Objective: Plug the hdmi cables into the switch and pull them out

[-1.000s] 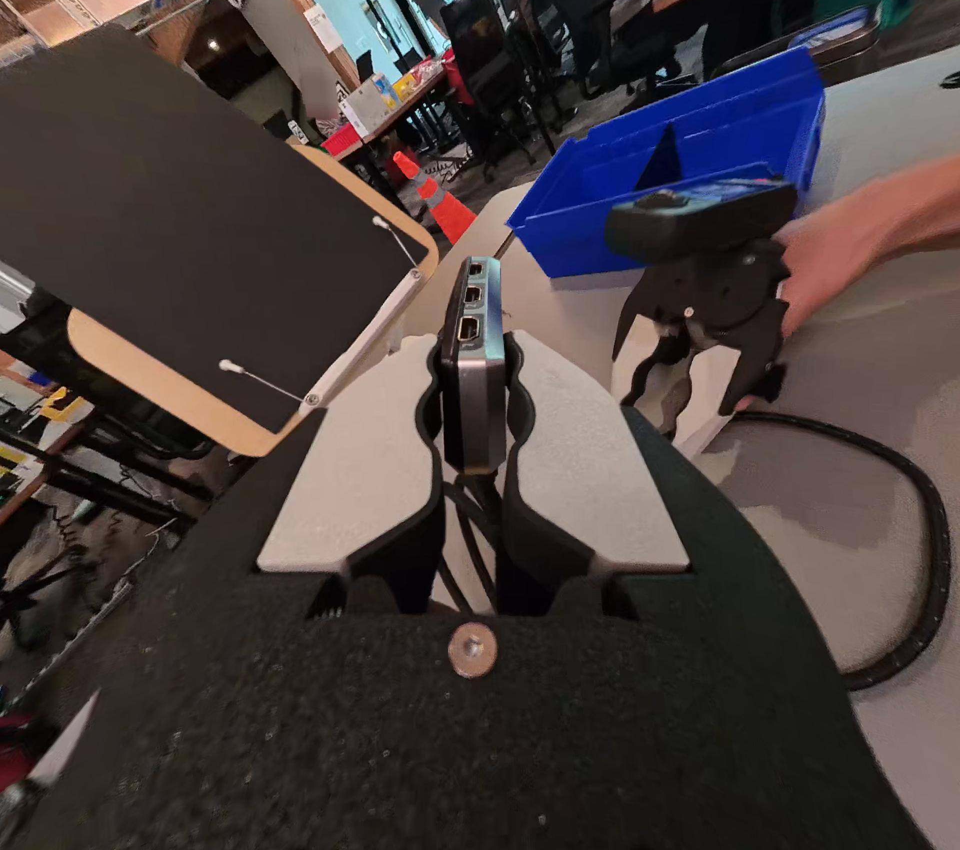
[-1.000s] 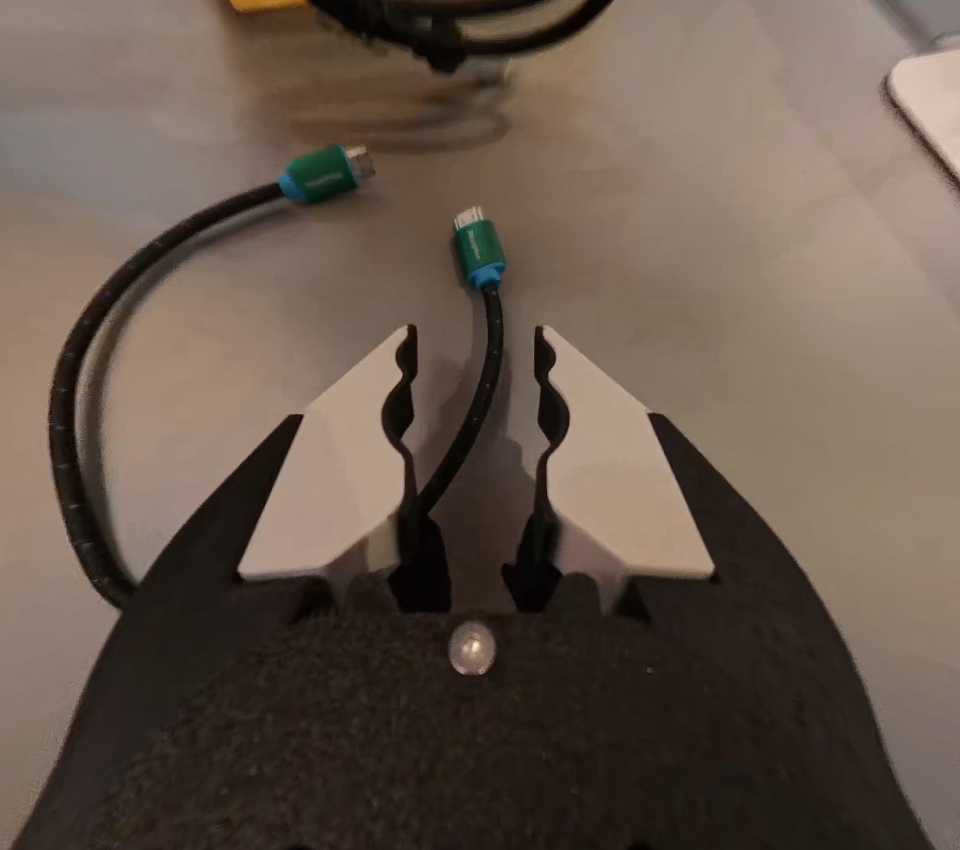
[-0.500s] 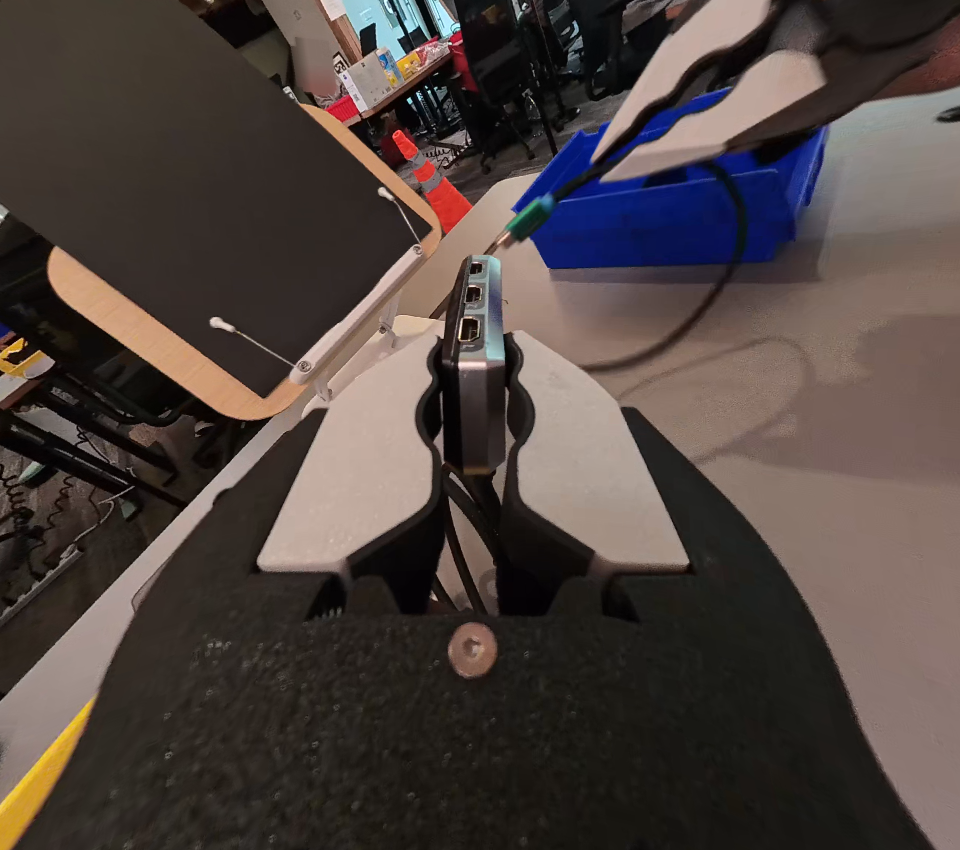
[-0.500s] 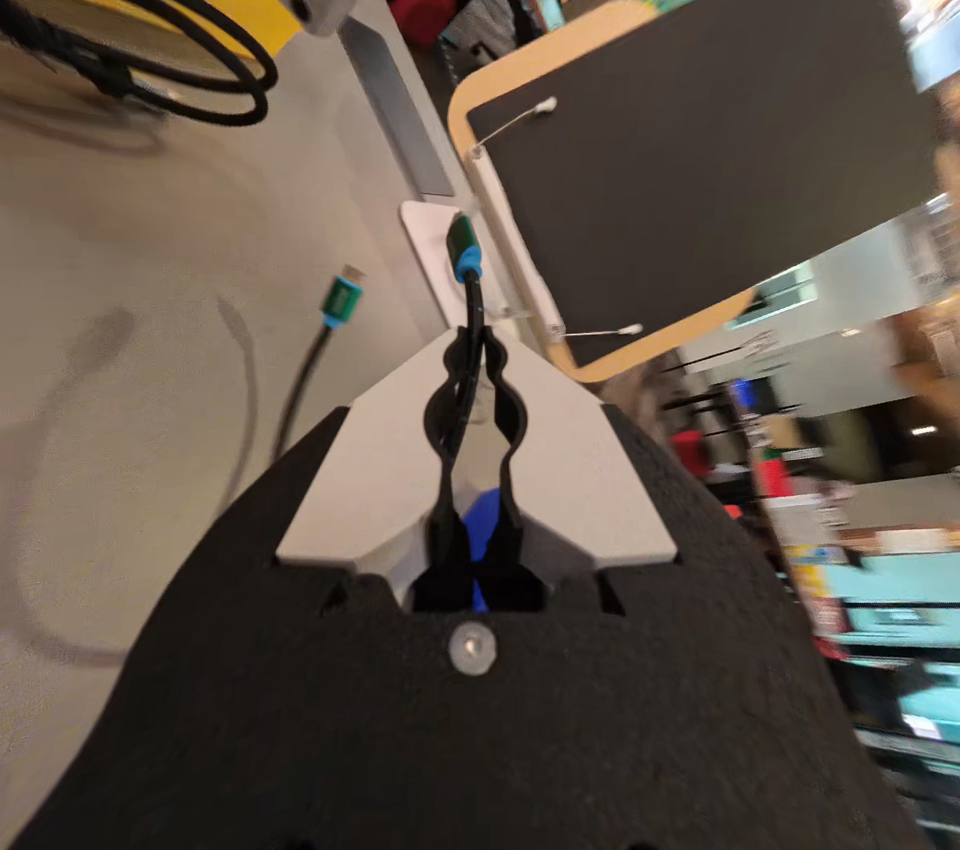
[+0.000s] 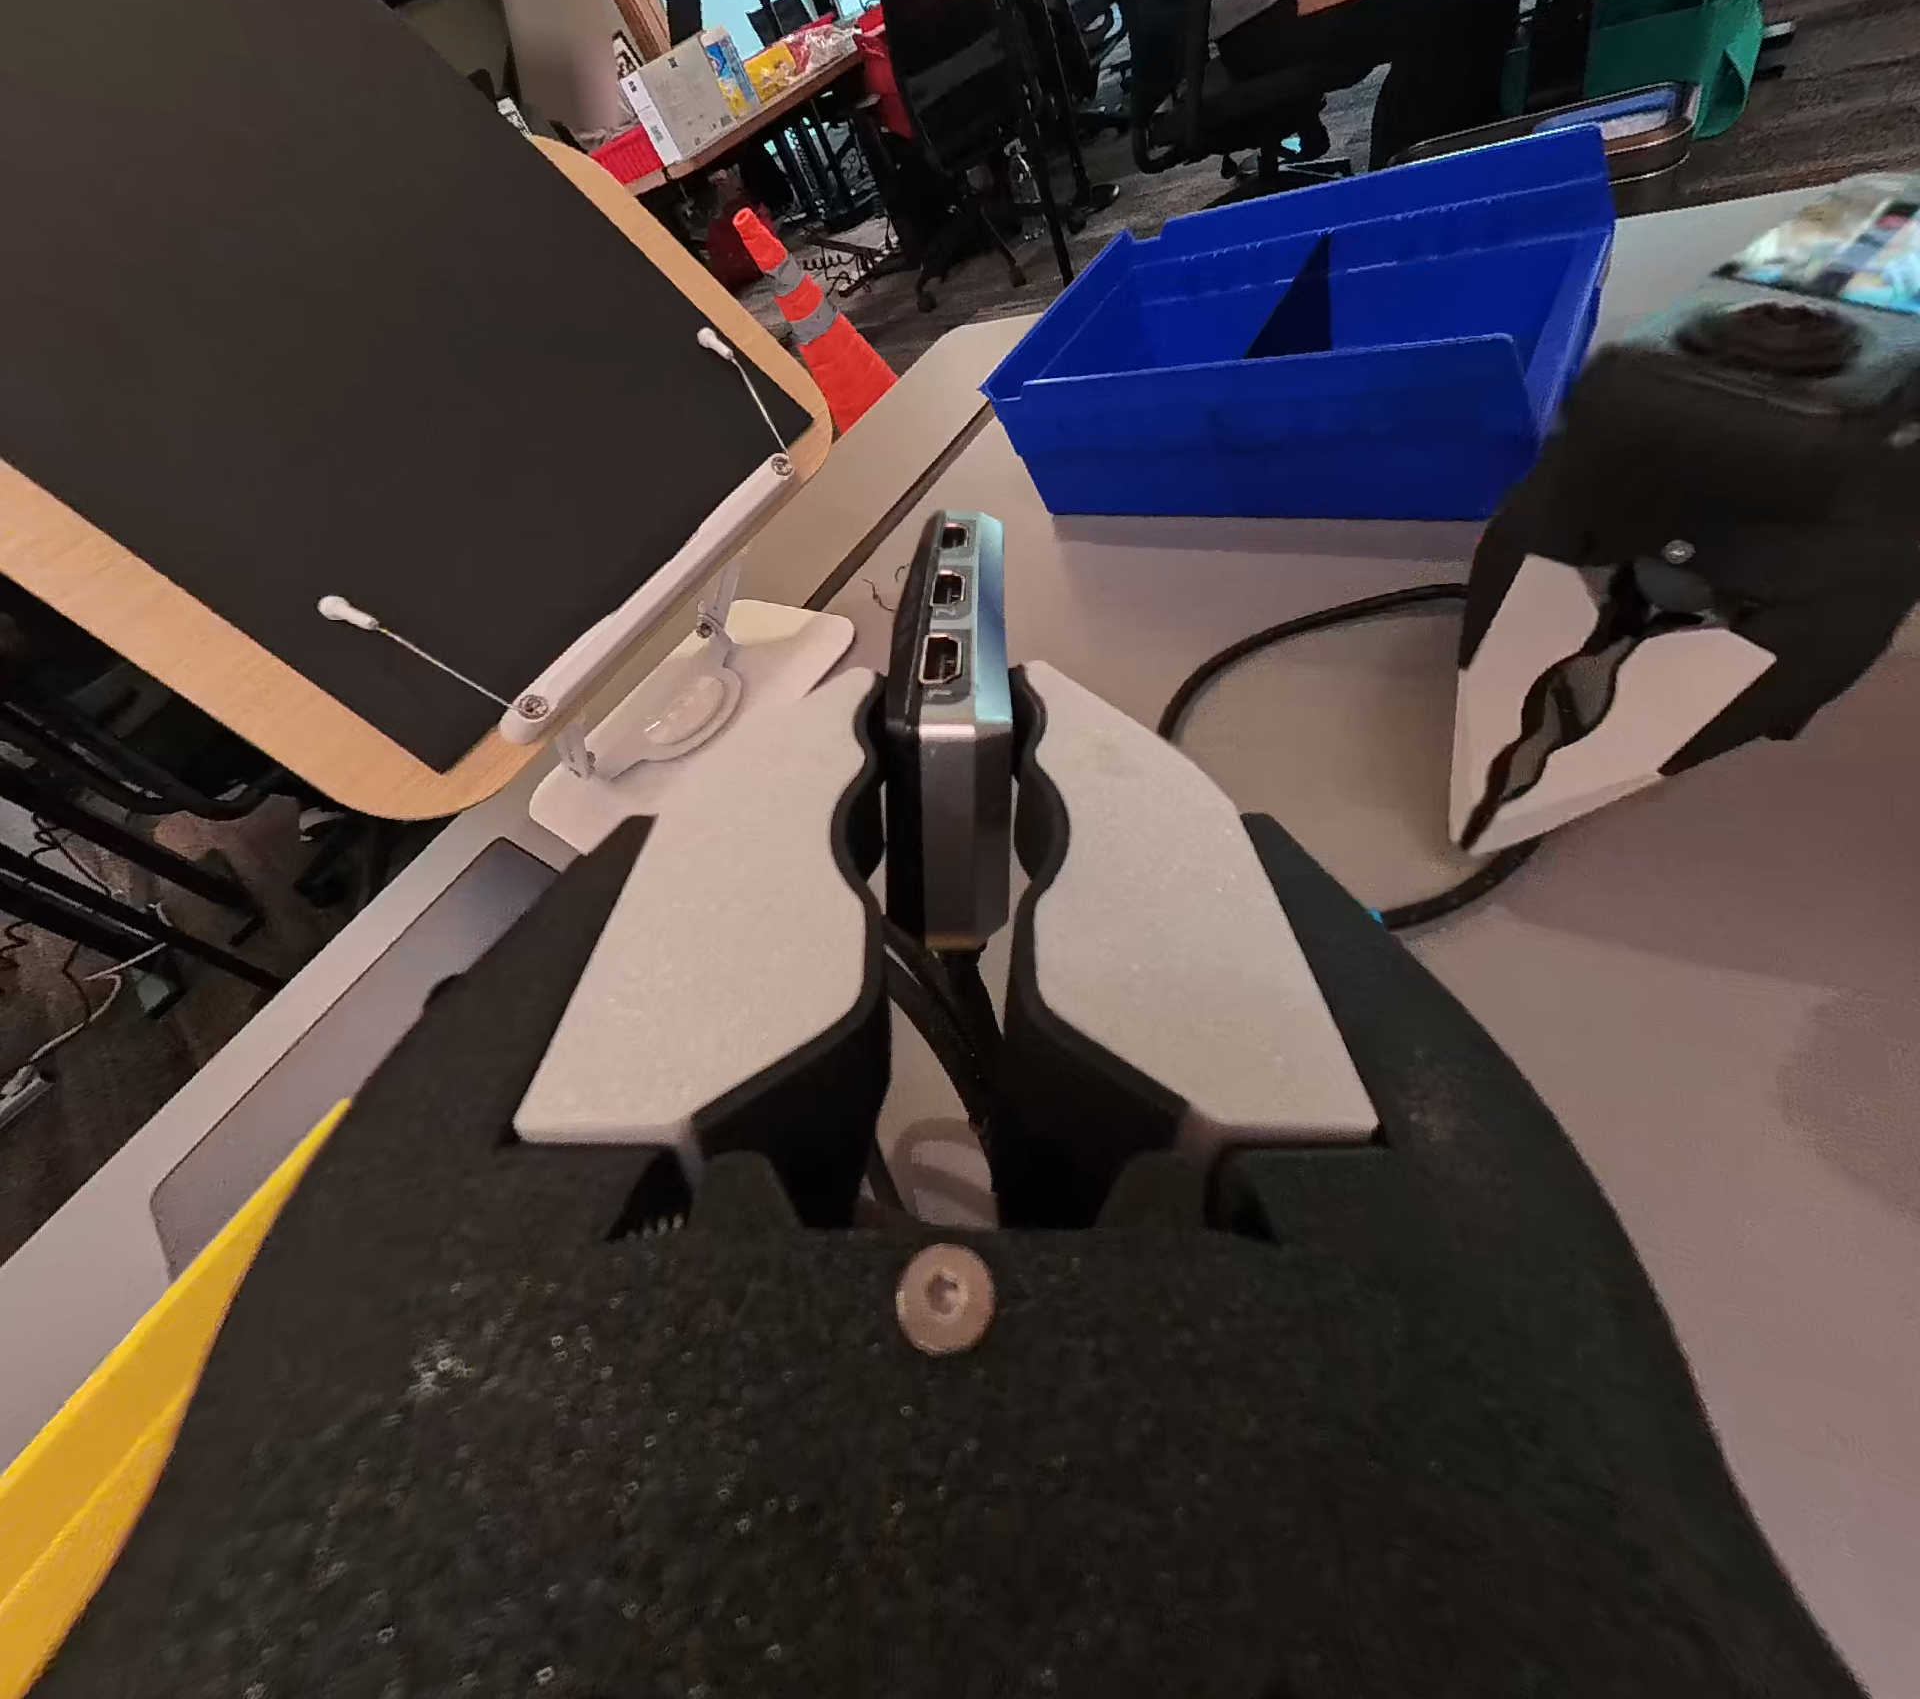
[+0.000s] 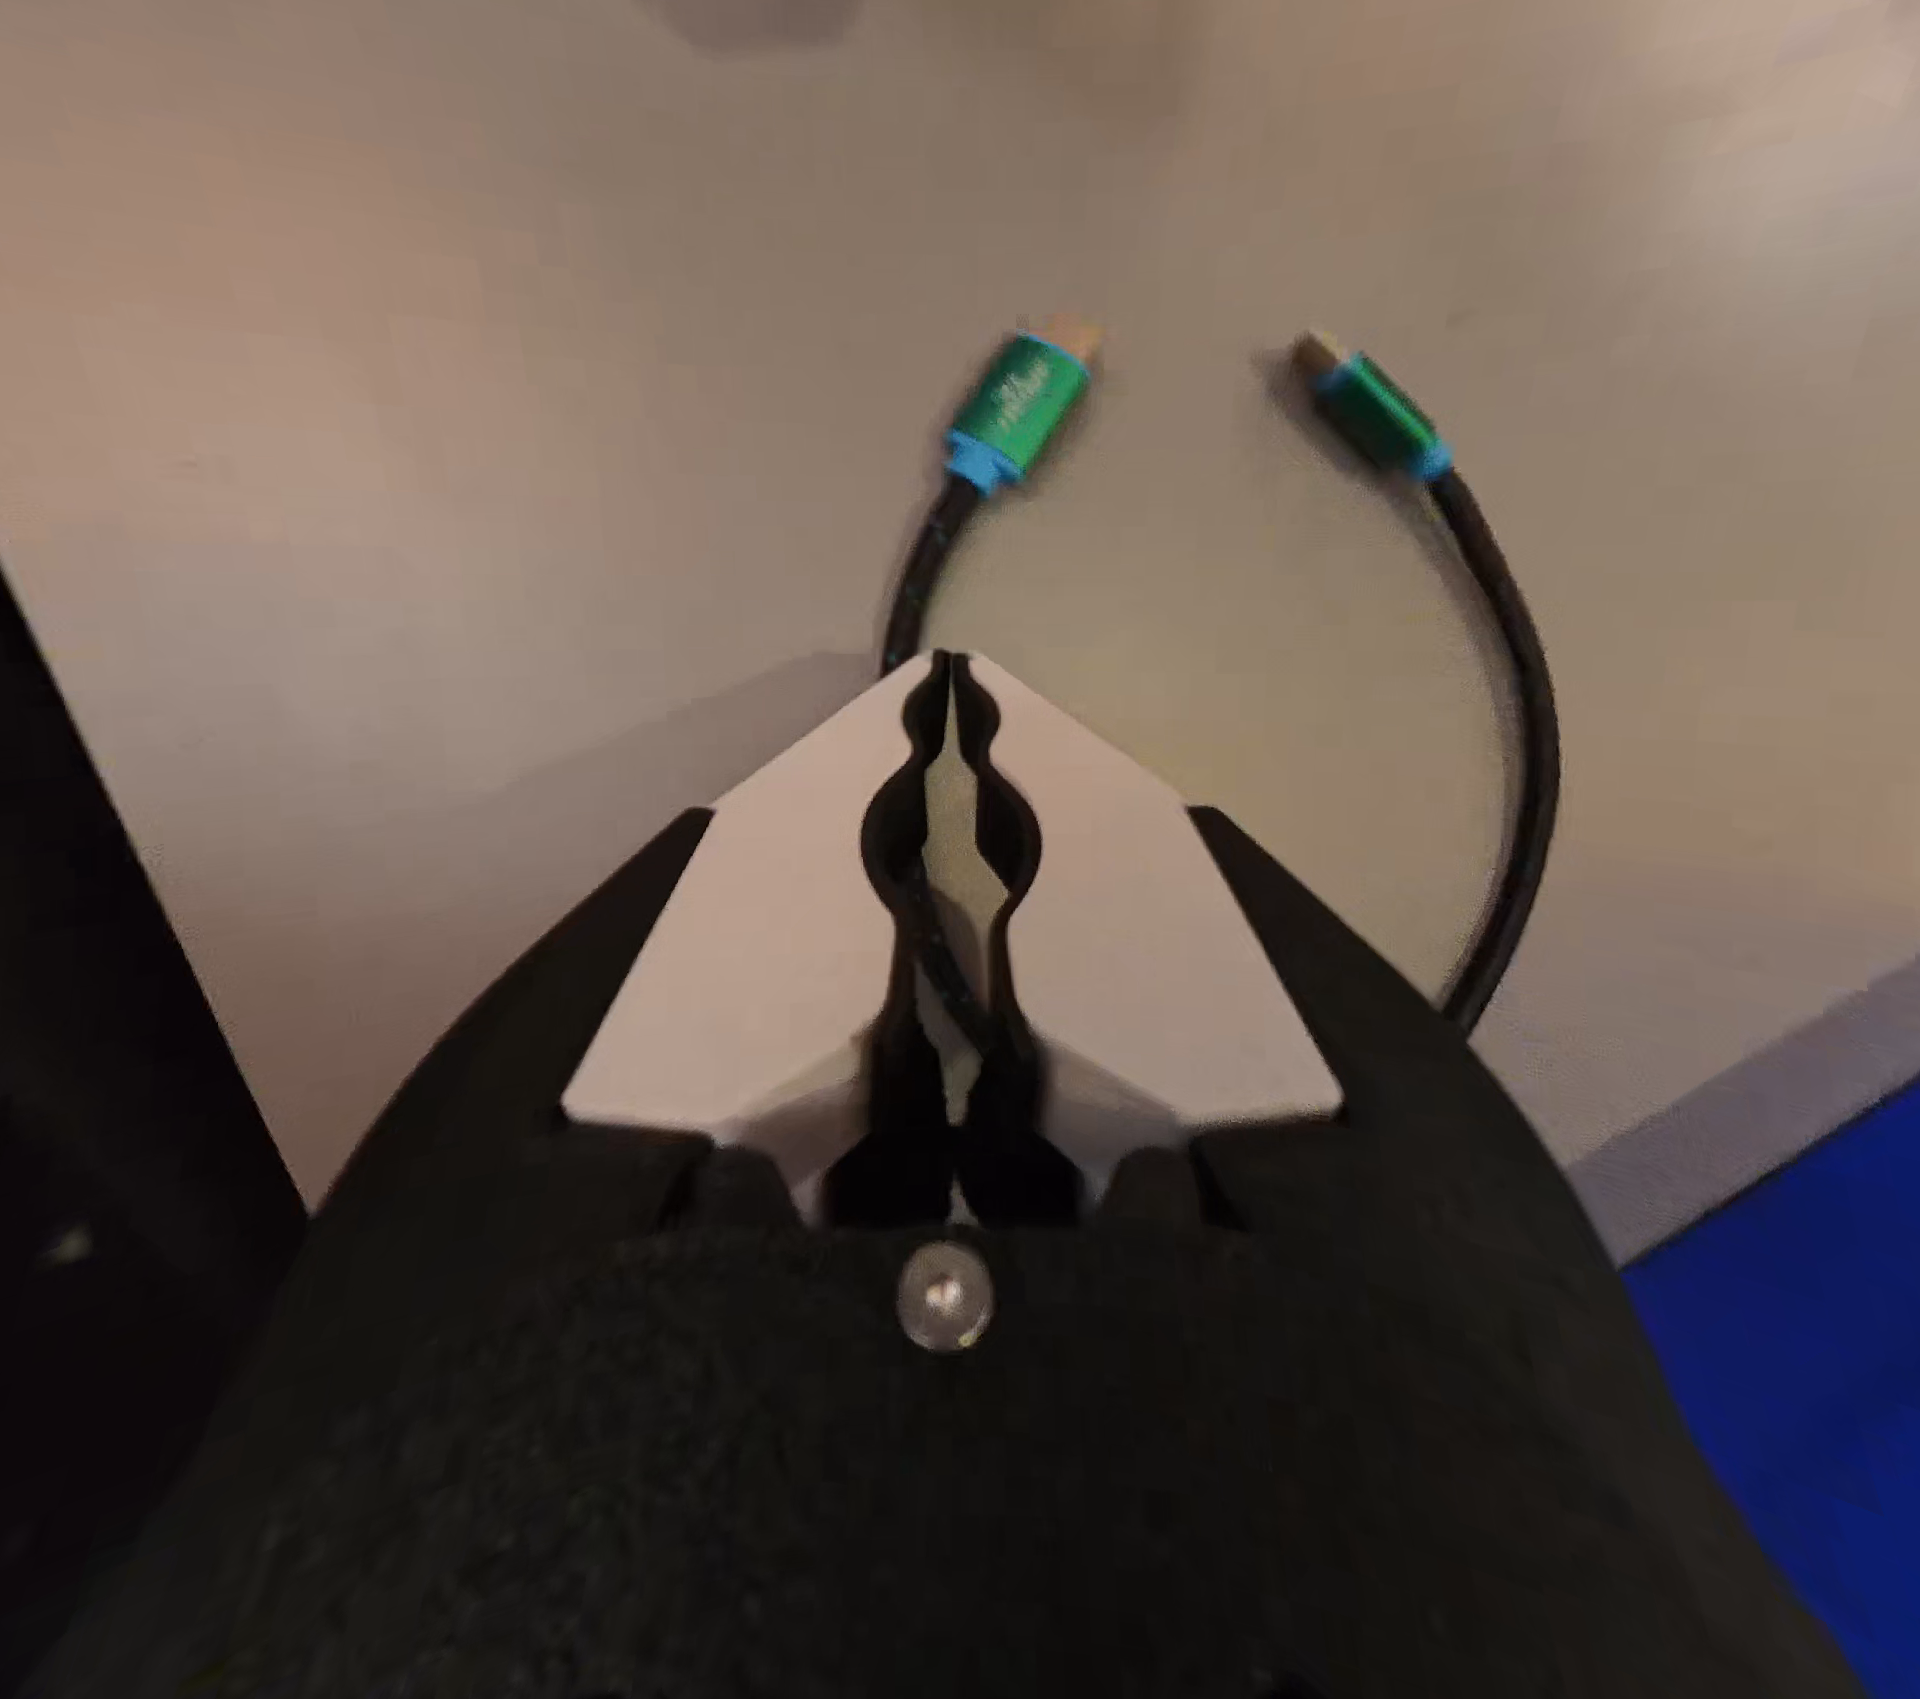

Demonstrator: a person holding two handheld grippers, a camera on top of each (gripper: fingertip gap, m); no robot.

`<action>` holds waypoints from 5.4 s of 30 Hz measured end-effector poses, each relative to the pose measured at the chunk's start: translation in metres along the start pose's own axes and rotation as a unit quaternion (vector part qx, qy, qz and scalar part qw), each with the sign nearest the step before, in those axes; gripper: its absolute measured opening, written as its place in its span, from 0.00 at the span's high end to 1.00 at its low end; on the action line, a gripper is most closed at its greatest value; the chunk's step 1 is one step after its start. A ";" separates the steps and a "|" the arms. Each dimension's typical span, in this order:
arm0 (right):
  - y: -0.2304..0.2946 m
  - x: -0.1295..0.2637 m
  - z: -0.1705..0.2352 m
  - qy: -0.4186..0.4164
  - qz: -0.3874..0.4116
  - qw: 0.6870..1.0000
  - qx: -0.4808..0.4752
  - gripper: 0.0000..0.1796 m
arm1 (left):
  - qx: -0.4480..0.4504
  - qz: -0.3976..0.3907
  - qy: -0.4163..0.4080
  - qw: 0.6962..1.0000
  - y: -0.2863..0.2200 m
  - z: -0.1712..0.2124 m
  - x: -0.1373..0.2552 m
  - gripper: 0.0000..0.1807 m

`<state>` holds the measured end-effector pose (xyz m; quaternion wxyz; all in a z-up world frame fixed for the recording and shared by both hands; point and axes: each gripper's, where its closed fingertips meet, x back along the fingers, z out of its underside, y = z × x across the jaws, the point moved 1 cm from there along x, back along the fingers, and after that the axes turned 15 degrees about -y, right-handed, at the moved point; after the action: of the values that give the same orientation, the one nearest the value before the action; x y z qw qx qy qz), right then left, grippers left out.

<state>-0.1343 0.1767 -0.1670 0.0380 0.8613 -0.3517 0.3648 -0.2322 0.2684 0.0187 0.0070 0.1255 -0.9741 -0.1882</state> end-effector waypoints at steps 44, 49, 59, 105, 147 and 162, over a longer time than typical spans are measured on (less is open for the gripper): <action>0.024 0.104 -0.078 -0.144 -0.188 0.923 -0.305 0.95 | -0.423 0.062 0.083 0.900 -0.114 0.046 -0.037 0.89; 0.028 0.095 -0.071 -0.113 -0.179 0.930 -0.301 0.96 | -0.438 0.079 0.092 0.891 -0.124 0.054 -0.040 0.89; 0.027 0.083 -0.059 -0.085 -0.164 0.937 -0.298 0.95 | -0.437 0.092 0.100 0.889 -0.128 0.059 -0.040 0.89; 0.030 0.069 -0.038 -0.077 -0.243 0.882 -0.397 0.97 | -0.569 0.051 0.111 0.813 -0.132 0.071 -0.045 0.89; 0.024 0.157 -0.148 -0.395 -0.057 0.917 -0.019 0.77 | -0.309 -0.094 0.108 0.940 -0.075 0.050 -0.038 0.89; -0.005 0.083 -0.116 -0.480 0.112 0.858 -0.145 0.76 | -0.277 -0.103 0.069 0.953 -0.087 0.049 -0.040 0.89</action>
<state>-0.1601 0.1700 -0.0271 -0.0519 0.8692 -0.4691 -0.1474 -0.1759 0.2182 -0.0575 0.0895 0.2313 -0.8627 -0.4408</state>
